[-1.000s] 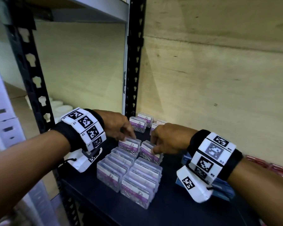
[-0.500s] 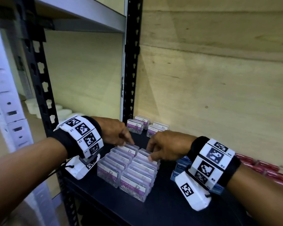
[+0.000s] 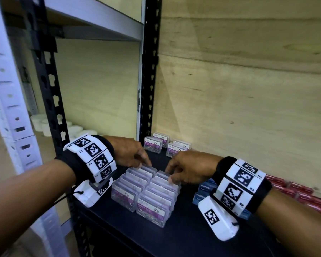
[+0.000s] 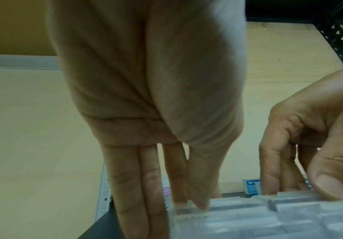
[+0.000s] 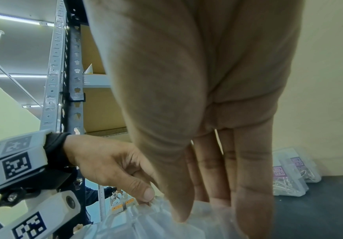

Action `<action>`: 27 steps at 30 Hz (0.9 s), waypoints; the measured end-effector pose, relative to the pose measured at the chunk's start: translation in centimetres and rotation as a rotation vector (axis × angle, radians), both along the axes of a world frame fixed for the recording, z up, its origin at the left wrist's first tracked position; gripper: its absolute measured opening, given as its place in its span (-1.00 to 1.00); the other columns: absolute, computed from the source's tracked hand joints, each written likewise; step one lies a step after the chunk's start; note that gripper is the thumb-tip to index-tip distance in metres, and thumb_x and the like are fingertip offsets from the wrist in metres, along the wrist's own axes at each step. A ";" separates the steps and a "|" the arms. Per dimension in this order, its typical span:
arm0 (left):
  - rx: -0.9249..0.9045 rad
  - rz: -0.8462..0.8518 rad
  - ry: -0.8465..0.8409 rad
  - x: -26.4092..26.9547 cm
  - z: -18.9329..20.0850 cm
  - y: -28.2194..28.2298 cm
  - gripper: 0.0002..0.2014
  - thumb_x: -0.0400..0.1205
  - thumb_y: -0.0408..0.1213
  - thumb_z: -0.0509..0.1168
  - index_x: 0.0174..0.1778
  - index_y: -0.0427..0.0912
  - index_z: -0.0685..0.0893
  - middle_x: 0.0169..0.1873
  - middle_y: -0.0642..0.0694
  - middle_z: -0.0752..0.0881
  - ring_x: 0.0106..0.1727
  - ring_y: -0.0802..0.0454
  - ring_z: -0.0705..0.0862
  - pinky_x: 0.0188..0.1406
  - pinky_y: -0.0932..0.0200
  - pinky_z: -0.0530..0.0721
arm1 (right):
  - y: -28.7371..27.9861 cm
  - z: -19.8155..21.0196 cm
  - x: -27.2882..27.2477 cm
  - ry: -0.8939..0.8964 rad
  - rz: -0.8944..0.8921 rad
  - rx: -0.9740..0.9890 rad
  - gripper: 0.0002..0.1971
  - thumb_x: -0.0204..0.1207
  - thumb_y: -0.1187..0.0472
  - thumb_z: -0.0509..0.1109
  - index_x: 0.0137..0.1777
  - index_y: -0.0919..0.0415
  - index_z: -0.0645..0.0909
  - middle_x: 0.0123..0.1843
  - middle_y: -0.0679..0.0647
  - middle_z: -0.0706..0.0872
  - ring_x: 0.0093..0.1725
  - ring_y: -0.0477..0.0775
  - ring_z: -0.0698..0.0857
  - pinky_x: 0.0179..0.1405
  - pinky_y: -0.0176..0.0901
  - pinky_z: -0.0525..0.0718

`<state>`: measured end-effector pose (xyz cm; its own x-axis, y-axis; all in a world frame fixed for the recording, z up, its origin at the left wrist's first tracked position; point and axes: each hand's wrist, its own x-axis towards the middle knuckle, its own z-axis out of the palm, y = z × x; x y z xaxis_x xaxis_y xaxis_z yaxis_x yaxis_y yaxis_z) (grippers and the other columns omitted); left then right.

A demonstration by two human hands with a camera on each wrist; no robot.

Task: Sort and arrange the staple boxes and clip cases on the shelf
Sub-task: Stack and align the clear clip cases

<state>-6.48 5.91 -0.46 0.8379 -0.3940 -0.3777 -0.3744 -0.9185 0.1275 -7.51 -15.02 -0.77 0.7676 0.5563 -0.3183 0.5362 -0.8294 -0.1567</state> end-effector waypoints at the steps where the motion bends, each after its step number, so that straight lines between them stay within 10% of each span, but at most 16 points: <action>1: -0.002 0.000 0.003 0.0 0.0 0.0 -0.64 0.74 -0.22 0.21 0.45 0.18 0.58 0.29 0.23 0.66 0.14 0.32 0.56 0.18 0.28 0.50 | 0.0 0.0 0.0 0.002 0.000 0.001 -0.65 0.65 -0.05 0.35 0.39 -0.01 0.63 0.19 -0.08 0.76 -0.02 -0.10 0.65 0.21 -0.10 0.65; 9: -0.075 0.036 0.033 0.5 -0.4 0.2 -0.64 0.74 -0.24 0.22 0.44 0.14 0.58 0.25 0.28 0.65 -0.07 0.51 0.57 -0.09 0.55 0.43 | -0.2 -0.2 0.4 0.011 0.018 0.014 -0.67 0.66 -0.07 0.35 0.36 -0.01 0.65 0.15 -0.11 0.78 -0.11 -0.18 0.65 0.19 -0.13 0.65; 14: -0.110 0.074 0.082 1.2 -0.1 0.3 -0.62 0.71 -0.21 0.28 0.45 0.15 0.56 0.28 0.14 0.69 0.21 0.14 0.69 0.29 0.17 0.61 | -0.4 0.2 1.3 -0.011 0.008 0.036 -0.71 0.63 -0.11 0.37 0.26 -0.04 0.70 0.10 -0.14 0.79 -0.09 -0.18 0.68 0.13 -0.17 0.66; 27: 0.026 0.077 -0.278 9.9 1.0 -0.1 -0.66 0.72 -0.07 0.25 0.42 0.06 0.59 0.24 0.06 0.69 0.10 0.14 0.59 0.10 0.26 0.50 | -0.5 2.7 10.5 -0.243 -0.127 -0.035 -0.74 0.59 0.03 0.47 0.18 0.14 0.75 0.13 0.01 0.79 0.09 0.05 0.73 0.06 -0.12 0.66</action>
